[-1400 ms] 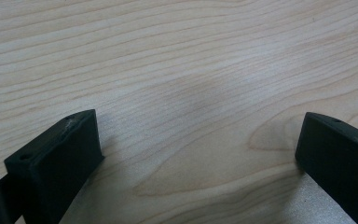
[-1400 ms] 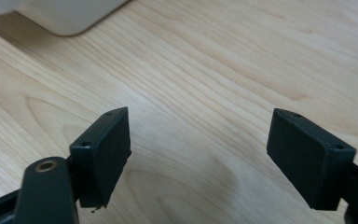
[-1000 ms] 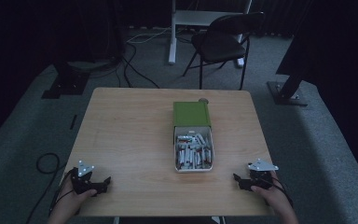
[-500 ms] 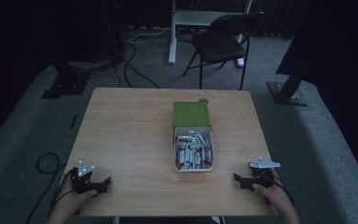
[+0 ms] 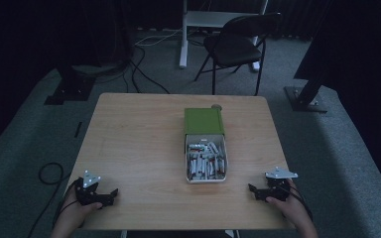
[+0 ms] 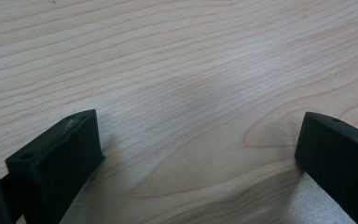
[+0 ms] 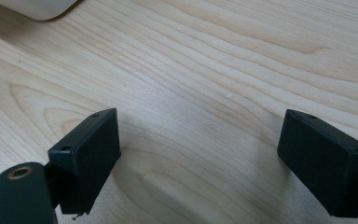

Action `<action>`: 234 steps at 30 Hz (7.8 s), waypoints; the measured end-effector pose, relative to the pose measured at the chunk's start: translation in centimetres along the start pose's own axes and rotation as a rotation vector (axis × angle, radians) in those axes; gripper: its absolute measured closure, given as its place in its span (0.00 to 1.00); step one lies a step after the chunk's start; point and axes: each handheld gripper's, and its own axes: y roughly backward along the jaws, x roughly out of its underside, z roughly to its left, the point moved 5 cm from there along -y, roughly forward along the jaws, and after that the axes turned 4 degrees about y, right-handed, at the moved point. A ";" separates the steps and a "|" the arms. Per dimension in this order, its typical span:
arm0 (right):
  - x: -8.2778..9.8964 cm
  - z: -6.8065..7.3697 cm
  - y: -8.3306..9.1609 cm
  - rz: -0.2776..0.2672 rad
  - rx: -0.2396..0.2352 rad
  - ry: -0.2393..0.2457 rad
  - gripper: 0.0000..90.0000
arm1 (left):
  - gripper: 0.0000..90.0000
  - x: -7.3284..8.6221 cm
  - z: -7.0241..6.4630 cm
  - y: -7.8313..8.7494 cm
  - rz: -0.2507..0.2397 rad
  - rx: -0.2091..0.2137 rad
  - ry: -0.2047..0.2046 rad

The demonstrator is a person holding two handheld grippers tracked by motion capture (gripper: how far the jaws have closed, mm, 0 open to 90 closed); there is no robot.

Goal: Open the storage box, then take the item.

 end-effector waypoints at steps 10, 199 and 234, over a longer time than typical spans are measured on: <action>0.0 0.0 0.0 0.000 0.000 -0.001 0.14 | 0.01 -0.9 0.0 0.6 0.002 0.007 -0.004; 0.0 0.0 0.1 -0.002 -0.008 0.002 0.14 | 0.66 -16.8 -31.5 -7.0 -0.081 0.343 -0.232; 0.0 0.0 0.1 -0.002 -0.007 0.001 0.14 | 1.00 -17.0 -31.5 -5.6 -0.084 0.302 -0.193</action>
